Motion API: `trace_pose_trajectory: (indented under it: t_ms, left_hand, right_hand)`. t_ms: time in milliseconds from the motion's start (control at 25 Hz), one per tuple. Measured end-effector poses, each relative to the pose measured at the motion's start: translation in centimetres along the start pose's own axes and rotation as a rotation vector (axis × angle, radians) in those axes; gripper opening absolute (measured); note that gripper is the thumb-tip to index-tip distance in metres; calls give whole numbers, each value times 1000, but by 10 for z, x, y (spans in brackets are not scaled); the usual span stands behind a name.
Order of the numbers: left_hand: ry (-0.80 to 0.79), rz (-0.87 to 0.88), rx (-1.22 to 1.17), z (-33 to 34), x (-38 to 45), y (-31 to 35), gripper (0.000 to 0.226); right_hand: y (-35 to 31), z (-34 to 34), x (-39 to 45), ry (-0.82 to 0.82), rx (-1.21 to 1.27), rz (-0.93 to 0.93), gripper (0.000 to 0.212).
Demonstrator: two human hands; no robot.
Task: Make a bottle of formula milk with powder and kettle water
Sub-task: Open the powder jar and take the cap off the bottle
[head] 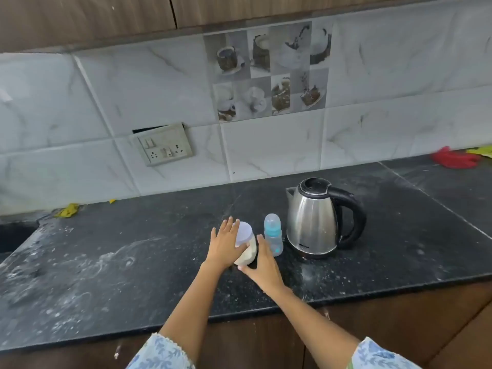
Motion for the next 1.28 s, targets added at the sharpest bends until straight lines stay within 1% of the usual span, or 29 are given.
trace_pose_trajectory:
  t_ms: [80, 160, 240, 280, 360, 440, 520, 680, 760, 880, 960, 1000, 1040, 1080, 1160, 1200, 1240, 1280]
  left_hand:
    - [-72, -9, -21, 5, 11, -3, 77]
    - [-131, -19, -65, 11, 23, -10, 78]
    - [-155, 2, -99, 15, 30, -9, 74]
    - [-156, 7, -106, 15, 31, -9, 72]
    - [-139, 26, -24, 14, 33, -10, 66]
    - [-102, 55, 153, 14, 29, -7, 59]
    - [-55, 53, 236, 15, 27, -4, 55]
    - [49, 72, 262, 13, 26, 0, 50]
    - [56, 52, 284, 12, 23, 3, 51]
    - [2, -76, 406, 10, 24, 3, 56]
    - [-7, -146, 519, -4, 32, 2, 63]
    - [-30, -156, 523, -7, 37, -1, 67]
    - [-65, -132, 472, -6, 41, -3, 70]
    - [-135, -74, 362, -1, 44, -4, 74]
    - [-354, 61, 155, 15, 45, 0, 89]
    - [-414, 100, 162, 19, 44, 1, 92]
    - [-412, 96, 215, 19, 45, -1, 92]
    - [-358, 42, 272, 14, 49, -6, 89]
  right_hand:
    - [4, 7, 10, -41, 94, 57, 111]
    - [8, 14, 20, -89, 153, 119, 116]
    - [15, 19, 32, -96, 198, 154, 114]
    - [18, 21, 37, -92, 219, 147, 109]
    - [24, 25, 44, -76, 259, 129, 93]
    - [27, 23, 44, -41, 283, 118, 81]
    - [27, 21, 44, -27, 300, 101, 79]
    - [26, 20, 44, -11, 300, 72, 82]
    - [23, 19, 44, -2, 286, 58, 80]
    - [21, 18, 41, 17, 254, 62, 81]
    - [23, 18, 40, 19, 214, 65, 87]
    - [23, 18, 39, 19, 197, 63, 89]
    - [23, 16, 39, 24, 185, 55, 89]
    - [23, 15, 38, 31, 182, 52, 87]
    - [21, 12, 39, 40, 198, 54, 83]
    - [20, 11, 38, 43, 199, 58, 82]
    - [18, 9, 38, 46, 194, 62, 81]
    - [17, 8, 37, 50, 188, 60, 81]
Point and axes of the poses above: each hand's wrist, its own x-axis towards the middle knuckle, its own z-axis out of the palm, y = z × x, the point moved 8 cm from there along x, towards the middle knuckle
